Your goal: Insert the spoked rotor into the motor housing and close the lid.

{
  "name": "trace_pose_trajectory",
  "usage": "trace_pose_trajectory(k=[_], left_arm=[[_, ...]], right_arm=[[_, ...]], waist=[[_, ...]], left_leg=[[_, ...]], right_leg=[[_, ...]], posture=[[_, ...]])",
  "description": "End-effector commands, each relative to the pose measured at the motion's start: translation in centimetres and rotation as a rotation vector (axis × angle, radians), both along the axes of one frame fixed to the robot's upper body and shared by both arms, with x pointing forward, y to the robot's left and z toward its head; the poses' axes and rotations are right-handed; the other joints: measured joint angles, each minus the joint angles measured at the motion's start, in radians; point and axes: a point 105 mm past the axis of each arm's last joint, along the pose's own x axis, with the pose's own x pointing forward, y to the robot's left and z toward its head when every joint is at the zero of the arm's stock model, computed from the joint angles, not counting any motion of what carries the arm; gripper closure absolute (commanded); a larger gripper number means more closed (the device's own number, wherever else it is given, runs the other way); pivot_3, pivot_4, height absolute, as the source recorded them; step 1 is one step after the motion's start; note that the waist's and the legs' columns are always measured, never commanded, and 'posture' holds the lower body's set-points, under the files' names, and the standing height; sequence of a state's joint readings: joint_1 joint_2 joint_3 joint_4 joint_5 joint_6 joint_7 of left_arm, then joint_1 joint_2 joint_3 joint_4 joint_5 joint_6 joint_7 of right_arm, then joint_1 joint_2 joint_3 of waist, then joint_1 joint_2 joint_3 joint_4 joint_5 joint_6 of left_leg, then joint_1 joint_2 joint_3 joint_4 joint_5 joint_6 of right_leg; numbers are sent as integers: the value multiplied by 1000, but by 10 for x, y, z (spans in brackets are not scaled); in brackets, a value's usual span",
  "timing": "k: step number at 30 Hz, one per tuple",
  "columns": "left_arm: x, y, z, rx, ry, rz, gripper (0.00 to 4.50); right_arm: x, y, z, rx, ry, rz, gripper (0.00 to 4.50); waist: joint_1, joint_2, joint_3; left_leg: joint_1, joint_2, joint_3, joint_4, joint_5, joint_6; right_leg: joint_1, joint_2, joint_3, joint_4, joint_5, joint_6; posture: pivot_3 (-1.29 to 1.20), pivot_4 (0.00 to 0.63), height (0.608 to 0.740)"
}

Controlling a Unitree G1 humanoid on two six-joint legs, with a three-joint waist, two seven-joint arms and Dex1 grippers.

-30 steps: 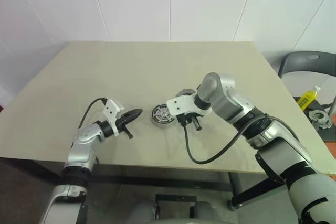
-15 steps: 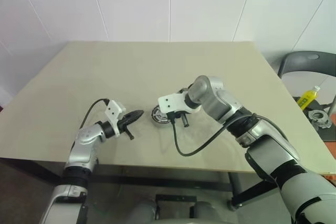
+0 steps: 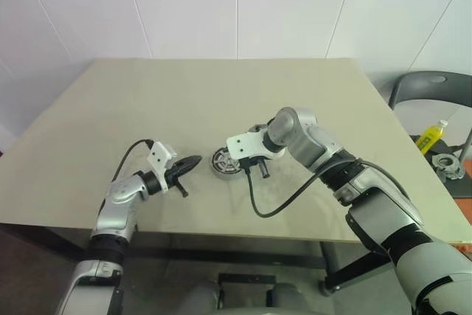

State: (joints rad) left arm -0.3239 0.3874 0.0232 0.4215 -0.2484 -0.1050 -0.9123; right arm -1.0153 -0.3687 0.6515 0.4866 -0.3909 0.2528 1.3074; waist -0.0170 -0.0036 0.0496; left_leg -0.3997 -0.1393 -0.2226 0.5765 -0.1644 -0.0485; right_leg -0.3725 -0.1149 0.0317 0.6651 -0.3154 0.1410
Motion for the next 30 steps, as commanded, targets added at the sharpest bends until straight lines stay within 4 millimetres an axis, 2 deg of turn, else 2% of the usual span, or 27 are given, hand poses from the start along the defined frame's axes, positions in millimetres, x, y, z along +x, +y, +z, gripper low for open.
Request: trace_pose_trajectory(k=[1, 5, 6, 9, 14, 21, 28, 30], left_arm=[[2, 0, 7, 7, -37, -3, 4500], [3, 0, 6, 11, -36, -3, 4500], [3, 0, 6, 12, -35, -4, 4500], [3, 0, 5, 15, -33, -5, 4500], [3, 1, 4, 17, -31, -1, 4500], [3, 1, 2, 21, -23, -1, 4500], [3, 2, -1, 25, -15, 0, 4500], [4, 2, 0, 24, -17, 1, 4500]], right_arm=[[5, 4, 13, 17, -44, 7, 4464], [7, 5, 14, 36, -43, -6, 4464], [7, 6, 15, 41, -44, -7, 4286], [5, 6, 14, 37, -34, 2, 3554], [3, 8, 15, 43, -40, 13, 1898], [1, 11, 13, 44, -41, 34, 1898], [-3, 11, 2, 27, -45, 57, 1898], [-4, 12, -3, 25, -41, 59, 2276]], waist=[[0, 0, 0], [0, 0, 0], [0, 0, 0], [0, 0, 0], [0, 0, 0], [0, 0, 0], [0, 0, 0], [0, 0, 0]], left_leg=[[0, 0, 0, 0, 0, 0], [0, 0, 0, 0, 0, 0], [0, 0, 0, 0, 0, 0], [0, 0, 0, 0, 0, 0], [0, 0, 0, 0, 0, 0], [0, 0, 0, 0, 0, 0], [0, 0, 0, 0, 0, 0], [0, 0, 0, 0, 0, 0]], right_leg=[[0, 0, 0, 0, 0, 0], [0, 0, 0, 0, 0, 0], [0, 0, 0, 0, 0, 0], [0, 0, 0, 0, 0, 0], [0, 0, 0, 0, 0, 0], [0, 0, 0, 0, 0, 0], [0, 0, 0, 0, 0, 0], [0, 0, 0, 0, 0, 0]], posture=[[0, 0, 740], [0, 0, 740], [0, 0, 740], [0, 0, 740], [0, 0, 740], [0, 0, 740], [0, 0, 740], [0, 0, 740]])
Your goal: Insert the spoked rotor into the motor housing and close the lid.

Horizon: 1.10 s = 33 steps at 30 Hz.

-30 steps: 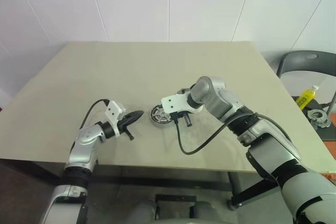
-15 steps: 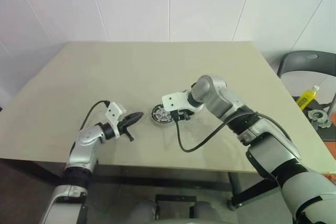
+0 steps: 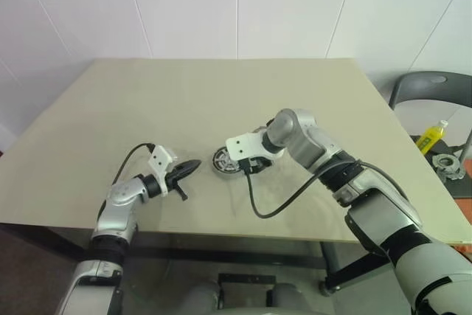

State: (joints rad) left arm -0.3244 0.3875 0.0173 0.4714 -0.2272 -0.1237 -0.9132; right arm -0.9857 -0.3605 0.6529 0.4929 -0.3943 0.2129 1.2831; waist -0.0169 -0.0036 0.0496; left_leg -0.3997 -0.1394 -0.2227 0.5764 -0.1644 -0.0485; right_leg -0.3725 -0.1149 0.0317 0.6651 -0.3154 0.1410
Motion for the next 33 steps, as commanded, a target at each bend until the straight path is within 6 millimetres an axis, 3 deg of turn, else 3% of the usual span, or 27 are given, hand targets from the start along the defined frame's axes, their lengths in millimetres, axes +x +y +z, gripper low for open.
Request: trace_pose_trajectory(k=[1, 6, 8, 18, 28, 33], left_arm=[[5, -1, 12, 3, -49, -7, 4500], [6, 0, 12, 8, -48, -4, 4500], [6, 0, 12, 10, -49, -1, 4500], [7, 0, 10, 18, -44, -3, 4500], [9, -4, 10, 22, -53, -18, 4500], [7, -5, 18, 7, -82, -36, 4500]], right_arm=[[-1, 10, 4, 14, -38, 36, 2469], [-2, 8, -5, 4, -34, 38, 4103], [0, 9, -4, 12, -44, 25, 4420], [11, 4, 5, -3, -72, 1, 4424], [-18, -5, 30, -43, 75, 42, 4424], [-29, -18, 25, -115, 106, 73, 4424]], waist=[[0, 0, 0], [-3, -1, -1], [-1, -1, -1], [-1, -1, -1], [2, 0, -1], [2, -1, -1]], left_leg=[[0, 0, 0, 0, 0, 0], [2, 0, 0, 0, 0, 0], [3, 1, 0, 0, 0, 0], [6, 1, -1, 0, 0, 0], [-4, 0, -1, 0, 1, 2], [-6, 0, 0, 0, 1, 2]], right_leg=[[0, 0, 0, 0, 0, 0], [2, 0, 0, 0, 0, 0], [2, 1, 0, 1, 0, 0], [5, 1, 0, 1, -2, -2], [-4, 0, 0, -1, 0, 0], [-6, 0, 0, 0, 0, 0]], posture=[[0, 0, 740], [0, 0, 740], [0, 0, 740], [0, 0, 740], [0, 0, 740], [0, 0, 740]])
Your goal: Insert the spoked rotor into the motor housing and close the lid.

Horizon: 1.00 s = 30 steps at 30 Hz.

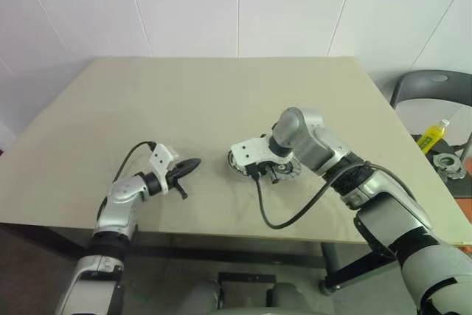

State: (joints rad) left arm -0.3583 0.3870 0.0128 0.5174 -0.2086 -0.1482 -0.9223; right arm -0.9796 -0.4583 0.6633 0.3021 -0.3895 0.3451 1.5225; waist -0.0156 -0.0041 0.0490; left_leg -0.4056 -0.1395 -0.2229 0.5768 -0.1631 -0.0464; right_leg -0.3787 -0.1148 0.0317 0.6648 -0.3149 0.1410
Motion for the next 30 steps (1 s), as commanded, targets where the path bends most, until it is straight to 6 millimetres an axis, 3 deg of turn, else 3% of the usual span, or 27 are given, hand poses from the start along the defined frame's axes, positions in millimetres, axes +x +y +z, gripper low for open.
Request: trace_pose_trajectory(k=[1, 6, 14, 21, 28, 30], left_arm=[[2, -4, 18, -14, -74, -27, 4500], [-11, -11, 44, -89, -128, -98, 4500], [-39, -3, 67, -97, -101, -186, 4500], [-59, -6, 71, -93, -40, -264, 4500], [-55, -5, 69, -81, -39, -254, 4500], [-53, -6, 68, -83, -41, -250, 4500]], right_arm=[[-8, 1, 9, -13, -15, 54, 4424], [-14, 4, 2, -19, -7, 72, 4424], [-13, 8, -9, -52, -20, 117, 4424], [-16, 14, -8, -51, 3, 158, 4424], [-19, 9, -8, -74, 23, 205, 4424], [-19, 11, -7, -62, 19, 215, 3685]], waist=[[0, 0, 0], [-1, 0, 0], [-2, 0, 0], [-2, 0, 0], [1, 0, 0], [2, 0, 0]], left_leg=[[0, 0, 0, 0, 0, 0], [0, 0, 0, 0, 0, 0], [0, 0, 0, 0, -1, -1], [5, 1, 0, 0, -2, -2], [5, 1, 0, -1, -2, -2], [5, 1, 0, -1, -2, -2]], right_leg=[[0, 0, 0, 0, 0, 0], [1, 0, 0, 0, 0, 0], [1, 0, 0, 0, 0, 0], [6, 0, 0, 0, -2, -3], [6, 0, 0, -1, -2, -4], [5, 0, 0, -1, -2, -4]], posture=[[0, 0, 740], [0, 0, 740], [0, 0, 740], [0, 0, 740], [0, 0, 740], [0, 0, 740]])
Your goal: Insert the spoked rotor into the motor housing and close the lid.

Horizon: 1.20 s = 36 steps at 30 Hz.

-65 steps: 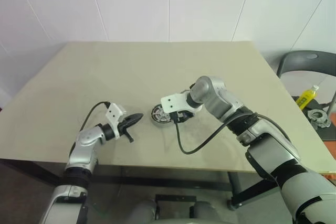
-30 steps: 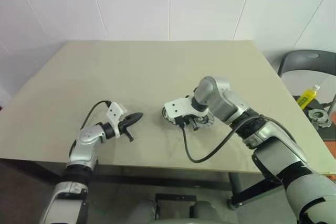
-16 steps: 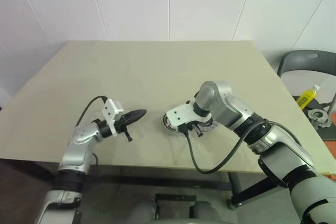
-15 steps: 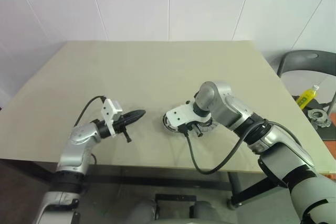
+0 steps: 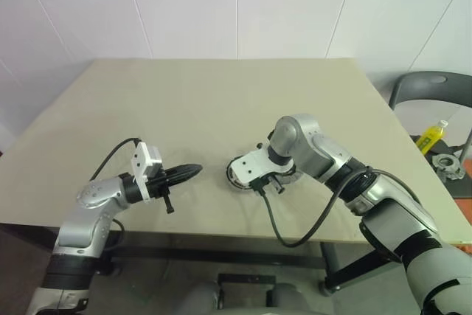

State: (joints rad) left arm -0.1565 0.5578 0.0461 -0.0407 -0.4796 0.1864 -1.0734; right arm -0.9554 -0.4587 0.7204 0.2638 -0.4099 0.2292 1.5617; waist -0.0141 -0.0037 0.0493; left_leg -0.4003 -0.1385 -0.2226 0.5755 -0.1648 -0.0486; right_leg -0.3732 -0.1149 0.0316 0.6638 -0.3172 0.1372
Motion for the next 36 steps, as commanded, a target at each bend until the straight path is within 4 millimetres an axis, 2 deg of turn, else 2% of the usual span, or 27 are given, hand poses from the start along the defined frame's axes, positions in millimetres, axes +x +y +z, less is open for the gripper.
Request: trace_pose_trajectory(k=[1, 5, 10, 13, 15, 17, 20, 23, 25, 29, 33, 36], left_arm=[[4, -2, 9, 0, -48, -4, 4500], [8, -3, 9, -2, -52, 1, 4500], [14, -4, 5, -2, -49, 9, 4500], [17, -6, -1, -1, -40, 11, 4500], [18, -7, -3, -1, -38, 11, 4500], [20, -10, -5, -4, -34, 8, 4500], [21, -13, -8, -7, -32, 4, 4500], [22, -16, -9, -11, -32, 3, 4500], [23, -17, -9, -13, -32, 4, 4500], [24, -18, -12, -12, -32, 6, 4500], [24, -19, -13, -14, -32, 7, 4500], [25, -21, -15, -13, -33, 9, 4500]], right_arm=[[-2, 5, 6, 18, 14, 45, 3428], [10, 9, 16, 55, -30, 26, 2116], [23, 25, 45, 176, -43, -16, 2116], [42, 37, 70, 288, -103, -84, 2116], [53, 37, 78, 314, -151, -116, 2116], [76, 26, 88, 279, -300, -148, 2116], [101, 1, 97, 188, -481, -178, 2693], [116, -31, 95, 32, -595, -158, 3678], [120, -44, 93, -33, -629, -146, 4387], [126, -67, 89, -149, -681, -123, 4448], [118, -100, 75, -319, -589, -106, 4448], [115, -117, 68, -383, -560, -119, 4448]], waist=[[0, 0, 0], [-3, 0, 0], [-2, 1, 0], [-4, 1, 1], [-3, 1, 1], [0, 1, 1], [2, 1, 1], [1, 2, 1], [-2, 2, 2], [-13, 6, 4], [-28, 6, 4], [-30, 6, 4]], left_leg=[[0, 0, 0, 0, 0, 0], [0, 0, 0, 0, 0, 0], [1, 1, 0, 0, 0, 0], [1, 0, 0, 0, 0, 0], [1, 0, 0, 0, 0, 0], [1, 0, 0, -1, 0, 0], [1, 0, 0, 0, 0, 0], [1, 0, 1, 0, 0, 0], [1, 0, 1, -1, 0, 0], [1, 0, 2, -2, 0, 0], [1, 0, 2, -2, 1, 1], [1, -1, 2, -2, 1, 1]], right_leg=[[0, 0, 0, 0, 0, 0], [0, 0, 0, 0, 0, 0], [1, 0, 0, 1, 0, -1], [0, 0, 0, 1, 0, -1], [0, 1, 0, 1, 1, 1], [0, 1, 0, 1, 2, 2], [0, 0, 0, 1, 1, 0], [0, 0, 0, 1, 0, -1], [0, 0, 0, 1, 0, -1], [-2, 1, 3, 1, 0, -1], [-2, 1, 3, 1, 2, 2], [-1, 0, 3, 1, 2, 2]], posture=[[0, 0, 740], [0, 0, 740], [0, 0, 740], [0, 0, 740], [0, 0, 740], [0, 0, 740], [0, 0, 740], [0, 0, 740], [0, 0, 740], [0, 0, 740], [0, 0, 740], [0, 0, 740]])
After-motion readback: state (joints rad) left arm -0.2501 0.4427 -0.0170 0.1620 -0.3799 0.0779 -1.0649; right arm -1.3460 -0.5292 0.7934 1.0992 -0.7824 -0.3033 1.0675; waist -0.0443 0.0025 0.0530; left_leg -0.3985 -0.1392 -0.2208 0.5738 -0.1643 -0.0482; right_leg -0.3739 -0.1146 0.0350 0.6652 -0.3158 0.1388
